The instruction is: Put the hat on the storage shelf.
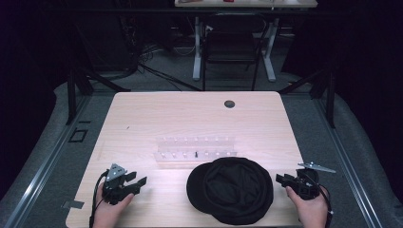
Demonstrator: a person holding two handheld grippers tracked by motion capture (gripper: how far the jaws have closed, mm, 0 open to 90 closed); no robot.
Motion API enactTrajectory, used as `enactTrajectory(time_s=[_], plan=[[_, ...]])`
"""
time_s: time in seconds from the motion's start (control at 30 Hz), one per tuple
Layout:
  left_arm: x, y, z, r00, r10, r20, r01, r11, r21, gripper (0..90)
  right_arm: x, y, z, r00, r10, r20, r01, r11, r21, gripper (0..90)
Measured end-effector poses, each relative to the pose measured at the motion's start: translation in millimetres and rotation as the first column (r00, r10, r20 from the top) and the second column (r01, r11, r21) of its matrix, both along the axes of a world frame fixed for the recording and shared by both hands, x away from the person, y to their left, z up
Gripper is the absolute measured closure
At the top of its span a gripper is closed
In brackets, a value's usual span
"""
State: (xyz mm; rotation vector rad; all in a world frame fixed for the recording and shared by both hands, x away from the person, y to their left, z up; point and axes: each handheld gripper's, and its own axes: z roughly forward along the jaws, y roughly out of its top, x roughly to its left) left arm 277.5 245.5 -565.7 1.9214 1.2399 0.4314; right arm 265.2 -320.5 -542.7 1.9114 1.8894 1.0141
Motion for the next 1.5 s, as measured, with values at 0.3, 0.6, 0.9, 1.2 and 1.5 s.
enactTrajectory(time_s=[0.3, 0.6, 0.9, 1.2, 1.5], plan=[[0.2, -1.8, 0.7, 1.0000, 0.001, -0.001, -0.001, 0.9999, -0.011, 48.1, -2.9, -0.2, 5.6, 0.9996, 0.009, -0.025, -0.009, 1.000, -0.009, 60.0], [-1.0, -2.4, 2.7, 1.0000, -0.009, 0.005, 0.009, 0.9999, -0.013, 48.1, -5.2, 0.5, 16.1, 0.9992, -0.004, -0.039, 0.005, 1.000, 0.009, 61.7], [-2.5, -7.6, 2.2, 0.9996, -0.029, -0.003, 0.029, 0.9996, -0.004, 48.1, -0.3, 6.2, 34.6, 0.9970, 0.028, -0.071, -0.027, 0.999, 0.018, 62.8], [-3.2, -9.1, 2.1, 0.9993, -0.037, -0.002, 0.037, 0.9993, 0.000, 47.8, 8.4, 7.0, 50.6, 0.9834, 0.098, -0.152, -0.095, 0.995, 0.027, 62.5], [-3.1, -8.6, 2.0, 0.9993, -0.036, -0.002, 0.036, 0.9993, -0.002, 47.4, 17.1, 11.1, 65.8, 0.9570, 0.177, -0.230, -0.169, 0.984, 0.054, 63.6]])
